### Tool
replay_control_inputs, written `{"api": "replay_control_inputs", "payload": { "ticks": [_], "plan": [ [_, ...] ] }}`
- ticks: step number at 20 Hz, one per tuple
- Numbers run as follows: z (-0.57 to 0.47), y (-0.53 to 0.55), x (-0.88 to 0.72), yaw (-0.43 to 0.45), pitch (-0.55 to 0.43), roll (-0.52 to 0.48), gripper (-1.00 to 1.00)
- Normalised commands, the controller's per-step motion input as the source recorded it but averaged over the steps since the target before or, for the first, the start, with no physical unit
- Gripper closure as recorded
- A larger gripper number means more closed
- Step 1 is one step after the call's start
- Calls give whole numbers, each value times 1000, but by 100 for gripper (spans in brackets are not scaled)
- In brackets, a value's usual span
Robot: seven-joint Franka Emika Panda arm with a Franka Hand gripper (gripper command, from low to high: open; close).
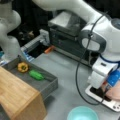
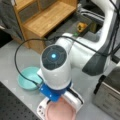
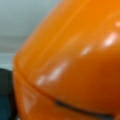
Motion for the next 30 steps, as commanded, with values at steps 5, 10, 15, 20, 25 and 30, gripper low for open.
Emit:
{"api": "replay_control_inputs", "payload": {
  "ticks": [5, 10, 15, 20, 25, 30],
  "plan": [
    [116, 92, -621, 138, -111, 8, 100],
    [-27, -33, -542, 149, -166, 41, 100],
    [28, -226, -333, 361, -110, -54, 100],
    [186, -317, -289, 411, -55, -72, 100],
    [148, -226, -302, 386, -107, -105, 100],
    [17, -187, -360, 576, -167, -128, 100]
  ]
}}
